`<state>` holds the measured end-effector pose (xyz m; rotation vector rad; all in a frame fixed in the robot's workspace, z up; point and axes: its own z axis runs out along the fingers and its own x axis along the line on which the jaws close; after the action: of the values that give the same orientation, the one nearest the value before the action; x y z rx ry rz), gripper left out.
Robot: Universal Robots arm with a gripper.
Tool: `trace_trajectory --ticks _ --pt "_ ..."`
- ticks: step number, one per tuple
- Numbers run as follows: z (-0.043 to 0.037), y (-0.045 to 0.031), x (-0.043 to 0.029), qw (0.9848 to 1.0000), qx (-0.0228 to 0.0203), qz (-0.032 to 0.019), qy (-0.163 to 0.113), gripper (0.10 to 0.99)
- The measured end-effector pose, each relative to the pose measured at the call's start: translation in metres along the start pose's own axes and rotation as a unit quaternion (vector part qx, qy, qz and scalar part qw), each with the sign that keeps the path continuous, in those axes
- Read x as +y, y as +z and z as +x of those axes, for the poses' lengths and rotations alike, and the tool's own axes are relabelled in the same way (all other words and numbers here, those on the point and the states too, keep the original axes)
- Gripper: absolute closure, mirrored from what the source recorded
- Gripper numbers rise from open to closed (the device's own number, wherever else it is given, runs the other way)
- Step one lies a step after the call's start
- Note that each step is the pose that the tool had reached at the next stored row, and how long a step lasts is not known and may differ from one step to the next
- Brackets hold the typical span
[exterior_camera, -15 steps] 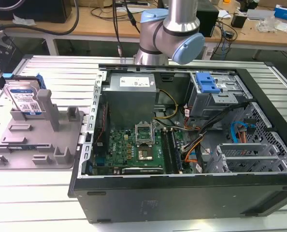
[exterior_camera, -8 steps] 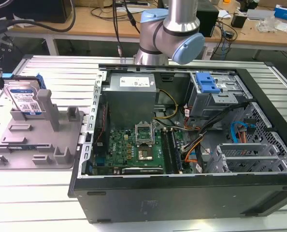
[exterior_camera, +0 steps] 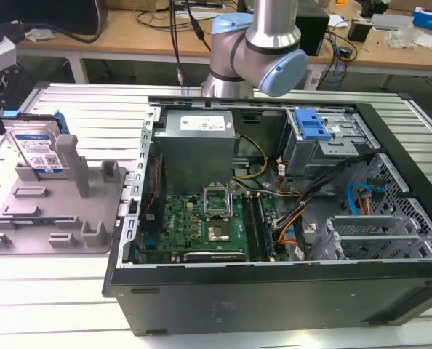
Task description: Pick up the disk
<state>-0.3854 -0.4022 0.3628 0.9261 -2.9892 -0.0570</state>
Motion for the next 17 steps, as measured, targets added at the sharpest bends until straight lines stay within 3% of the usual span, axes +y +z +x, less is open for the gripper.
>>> trace_trajectory --ticks 3,7,8,9,12,14,15,16,17 --pt "0.0 0.0005 -0.0001 0.9993 0.0014 0.0 -0.036 0.98" --pt "0.0 0.0016 -0.0001 0.9951 0.0038 0.0001 -0.099 0.729" --pt "0.0 0.0021 -0.0001 0.9929 0.0046 0.0001 -0.118 0.671" --pt "0.0 0.0027 -0.0001 0.9897 0.0055 0.0001 -0.143 0.604" --pt "0.0 0.0038 -0.0002 0.9828 0.0071 0.0001 -0.185 0.604" --pt "0.0 0.0047 -0.0002 0.9755 0.0085 0.0001 -0.22 0.604" --pt "0.0 0.0052 -0.0002 0.9707 0.0092 0.0001 -0.24 0.604" --pt "0.0 0.0055 -0.0002 0.9676 0.0096 0.0001 -0.252 0.604" --pt "0.0 0.0058 -0.0002 0.9655 0.01 0.0001 -0.26 0.588"
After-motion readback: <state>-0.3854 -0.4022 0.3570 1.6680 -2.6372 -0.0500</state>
